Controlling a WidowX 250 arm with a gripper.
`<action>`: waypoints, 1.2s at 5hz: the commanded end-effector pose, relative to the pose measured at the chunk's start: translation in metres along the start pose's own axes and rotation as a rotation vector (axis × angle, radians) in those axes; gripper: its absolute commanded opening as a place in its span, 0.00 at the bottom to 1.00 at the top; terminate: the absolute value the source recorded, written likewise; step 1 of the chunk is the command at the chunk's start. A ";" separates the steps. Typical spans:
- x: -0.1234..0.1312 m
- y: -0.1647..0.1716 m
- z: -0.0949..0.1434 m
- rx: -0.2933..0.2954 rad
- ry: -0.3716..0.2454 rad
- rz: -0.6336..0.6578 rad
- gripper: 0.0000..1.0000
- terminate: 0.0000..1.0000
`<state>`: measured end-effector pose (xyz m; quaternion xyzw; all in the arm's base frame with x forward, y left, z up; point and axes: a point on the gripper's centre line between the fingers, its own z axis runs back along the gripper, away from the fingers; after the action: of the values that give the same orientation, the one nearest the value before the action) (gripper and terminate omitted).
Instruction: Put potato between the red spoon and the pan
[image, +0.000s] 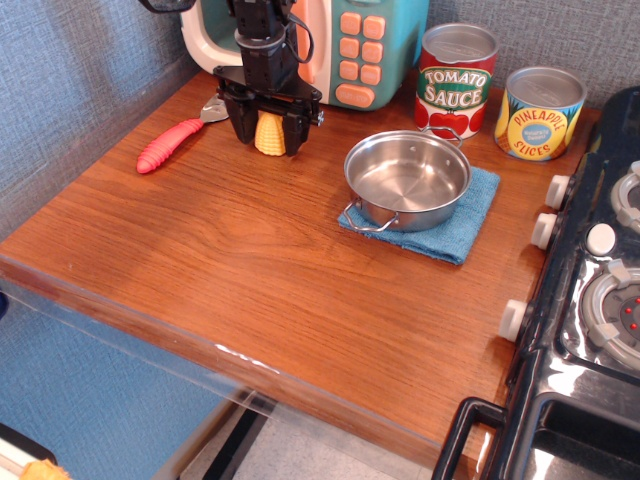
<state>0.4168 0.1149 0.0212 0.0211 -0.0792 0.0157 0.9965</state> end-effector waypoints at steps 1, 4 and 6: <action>0.000 0.009 0.061 0.002 -0.135 0.025 1.00 0.00; -0.041 0.009 0.097 -0.061 -0.072 -0.010 1.00 0.00; -0.048 0.011 0.096 -0.062 -0.058 -0.015 1.00 0.00</action>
<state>0.3573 0.1164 0.0751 -0.0248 -0.0682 0.0032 0.9974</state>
